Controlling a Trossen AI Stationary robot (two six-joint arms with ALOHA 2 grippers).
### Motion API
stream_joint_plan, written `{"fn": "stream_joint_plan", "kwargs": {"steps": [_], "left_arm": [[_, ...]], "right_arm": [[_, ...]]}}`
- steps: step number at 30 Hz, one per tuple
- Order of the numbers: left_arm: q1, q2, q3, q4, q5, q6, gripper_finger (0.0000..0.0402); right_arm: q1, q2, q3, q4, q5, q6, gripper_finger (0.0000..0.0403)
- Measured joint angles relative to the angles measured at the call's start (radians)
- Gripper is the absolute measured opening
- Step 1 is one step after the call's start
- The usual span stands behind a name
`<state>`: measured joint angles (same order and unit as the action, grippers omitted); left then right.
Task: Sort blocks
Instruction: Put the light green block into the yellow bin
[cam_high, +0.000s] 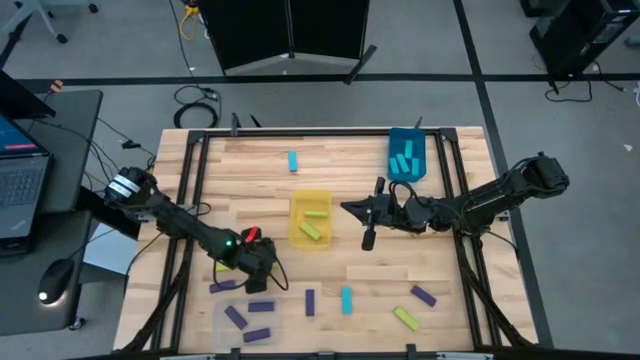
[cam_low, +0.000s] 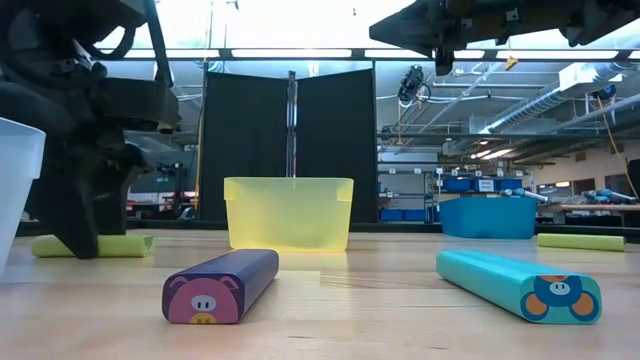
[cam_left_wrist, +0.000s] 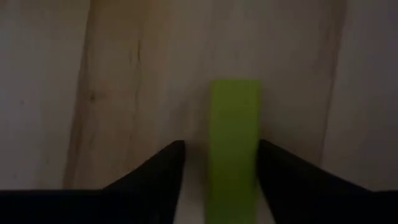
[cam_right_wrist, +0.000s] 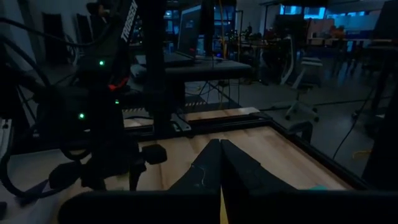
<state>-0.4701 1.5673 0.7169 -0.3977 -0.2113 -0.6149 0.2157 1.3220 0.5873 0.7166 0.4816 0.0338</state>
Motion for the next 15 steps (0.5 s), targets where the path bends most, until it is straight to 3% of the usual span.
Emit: {"fn": "stream_joint_plan", "kwargs": {"steps": [5,11,15], "left_arm": [[0.016,0.000,0.000,-0.026,-0.005,-0.024,0.0105],[0.017,-0.013,0.010,-0.045,-0.019,-0.039,0.0105],[0.020,-0.061,0.044,-0.152,-0.089,0.003,0.0105]], "right_arm": [[0.000,0.000,0.000,0.000,0.000,0.000,0.0009],[0.008,0.000,0.000,0.000,0.025,-0.001,0.0009],[0.011,0.000,0.000,0.000,0.034,-0.003,0.0009]]}}
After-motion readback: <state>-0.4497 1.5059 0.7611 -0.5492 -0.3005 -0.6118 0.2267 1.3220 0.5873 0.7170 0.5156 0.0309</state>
